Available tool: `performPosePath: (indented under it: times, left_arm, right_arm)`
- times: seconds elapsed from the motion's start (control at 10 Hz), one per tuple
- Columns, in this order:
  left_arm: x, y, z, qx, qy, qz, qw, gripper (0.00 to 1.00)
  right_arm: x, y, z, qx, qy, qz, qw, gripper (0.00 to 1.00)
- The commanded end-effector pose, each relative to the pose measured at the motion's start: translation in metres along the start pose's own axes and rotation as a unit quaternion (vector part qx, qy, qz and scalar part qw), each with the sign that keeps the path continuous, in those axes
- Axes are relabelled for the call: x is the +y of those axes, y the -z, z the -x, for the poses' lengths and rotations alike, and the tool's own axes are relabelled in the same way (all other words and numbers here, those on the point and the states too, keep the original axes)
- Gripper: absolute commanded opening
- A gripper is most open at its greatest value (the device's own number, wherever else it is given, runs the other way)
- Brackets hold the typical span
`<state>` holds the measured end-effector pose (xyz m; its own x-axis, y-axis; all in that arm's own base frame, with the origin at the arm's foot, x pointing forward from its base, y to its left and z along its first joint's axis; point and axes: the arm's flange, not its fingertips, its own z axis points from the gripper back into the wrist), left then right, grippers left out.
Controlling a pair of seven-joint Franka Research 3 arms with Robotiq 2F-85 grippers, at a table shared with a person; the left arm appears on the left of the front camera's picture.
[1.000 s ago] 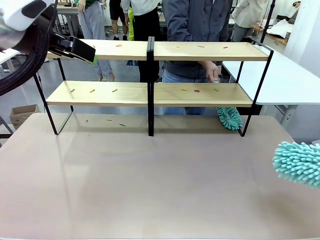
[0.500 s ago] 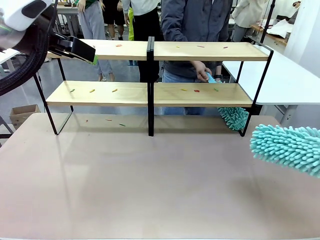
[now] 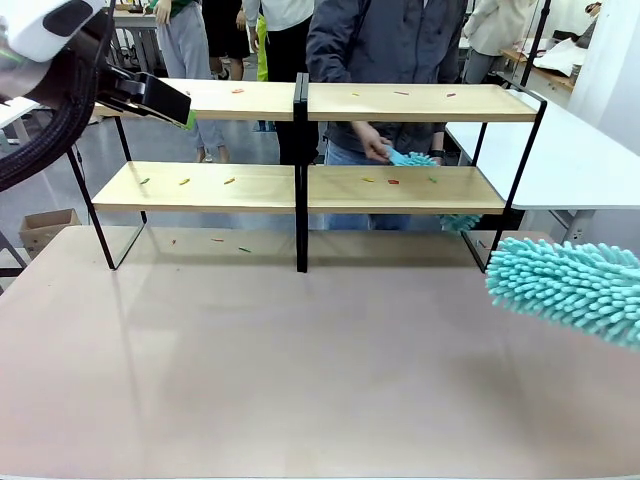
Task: Clean the shelves.
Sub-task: Clean a randomly selected level of the Shelf with the Duster.
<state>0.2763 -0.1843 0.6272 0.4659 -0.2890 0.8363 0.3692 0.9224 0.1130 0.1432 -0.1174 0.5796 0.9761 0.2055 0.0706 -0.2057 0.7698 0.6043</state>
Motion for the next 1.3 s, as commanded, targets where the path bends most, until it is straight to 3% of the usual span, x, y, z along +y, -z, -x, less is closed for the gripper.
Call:
performPosePath:
  times: [0.0, 0.2, 0.4, 0.5, 0.8, 1.0, 1.2]
  left_arm:
    - [0.001, -0.001, 0.0, -0.003, 0.001, -0.004, 1.0, 1.0]
    - [0.001, -0.001, 0.0, -0.003, 0.001, -0.004, 1.0, 1.0]
    - [0.001, -0.001, 0.0, -0.003, 0.001, -0.004, 1.0, 1.0]
    - [0.001, -0.001, 0.0, -0.003, 0.001, -0.004, 1.0, 1.0]
    - [0.001, -0.001, 0.0, -0.003, 0.001, -0.004, 1.0, 1.0]
    - [0.001, -0.001, 0.0, -0.003, 0.001, -0.004, 1.0, 1.0]
    - [0.001, -0.001, 0.0, -0.003, 0.001, -0.004, 1.0, 1.0]
  right_arm:
    - [0.024, 0.022, -0.024, -0.036, -0.018, -0.002, 0.999, 0.12]
    - [0.055, 0.045, -0.061, -0.084, -0.022, -0.006, 0.996, 0.12]
    - [0.083, 0.069, -0.079, -0.086, -0.026, -0.009, 0.996, 0.12]
    - [0.055, 0.044, -0.063, -0.064, -0.032, -0.011, 0.997, 0.12]
    - [0.074, 0.069, -0.09, -0.075, -0.057, -0.014, 0.995, 0.12]
    - [0.085, 0.092, -0.148, -0.078, -0.091, -0.032, 0.992, 0.12]
    - [0.088, 0.108, -0.189, -0.11, -0.089, -0.036, 0.989, 0.12]
